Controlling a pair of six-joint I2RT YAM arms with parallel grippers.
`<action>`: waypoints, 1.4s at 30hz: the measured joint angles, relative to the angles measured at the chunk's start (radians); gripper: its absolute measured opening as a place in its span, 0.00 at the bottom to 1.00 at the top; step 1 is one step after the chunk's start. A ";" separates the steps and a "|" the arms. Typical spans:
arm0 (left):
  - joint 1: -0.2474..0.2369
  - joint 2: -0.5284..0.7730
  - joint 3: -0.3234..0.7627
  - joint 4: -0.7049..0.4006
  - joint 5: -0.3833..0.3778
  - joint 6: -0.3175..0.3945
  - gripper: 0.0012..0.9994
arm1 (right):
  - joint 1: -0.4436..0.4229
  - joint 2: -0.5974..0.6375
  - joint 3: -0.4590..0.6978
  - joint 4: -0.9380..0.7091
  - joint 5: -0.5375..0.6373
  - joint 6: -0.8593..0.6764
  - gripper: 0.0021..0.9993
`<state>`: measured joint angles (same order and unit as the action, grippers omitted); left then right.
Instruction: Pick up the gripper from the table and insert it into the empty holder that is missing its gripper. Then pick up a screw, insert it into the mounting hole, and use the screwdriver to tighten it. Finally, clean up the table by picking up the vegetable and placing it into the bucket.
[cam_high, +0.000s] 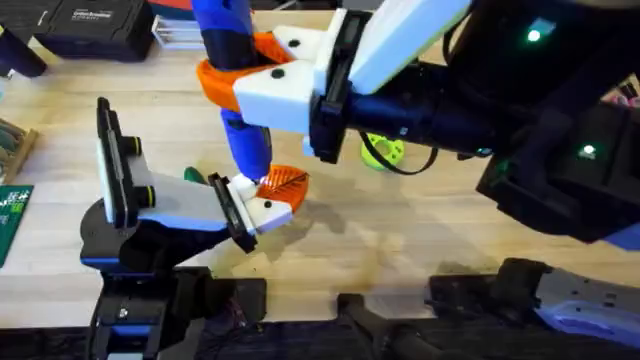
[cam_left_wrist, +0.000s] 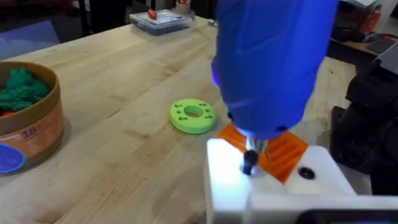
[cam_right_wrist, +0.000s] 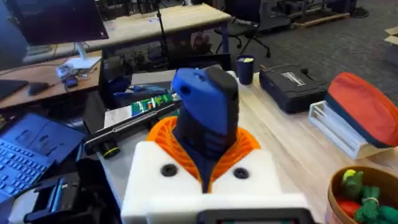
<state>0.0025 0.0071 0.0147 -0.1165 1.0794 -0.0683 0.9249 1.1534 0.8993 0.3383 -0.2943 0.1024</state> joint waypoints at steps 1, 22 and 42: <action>0.000 0.000 0.000 0.000 0.000 0.000 0.00 | 0.000 0.000 0.000 0.005 -0.001 -0.002 0.03; 0.000 0.000 0.000 0.000 0.000 0.000 0.00 | 0.000 -0.022 -0.001 0.058 -0.011 -0.006 0.03; 0.000 0.000 0.000 0.000 0.000 -0.001 0.00 | 0.000 0.022 -0.001 0.039 -0.011 -0.005 0.03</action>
<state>0.0025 0.0071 0.0147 -0.1169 1.0794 -0.0696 0.9245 1.1756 0.8982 0.3775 -0.3053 0.0971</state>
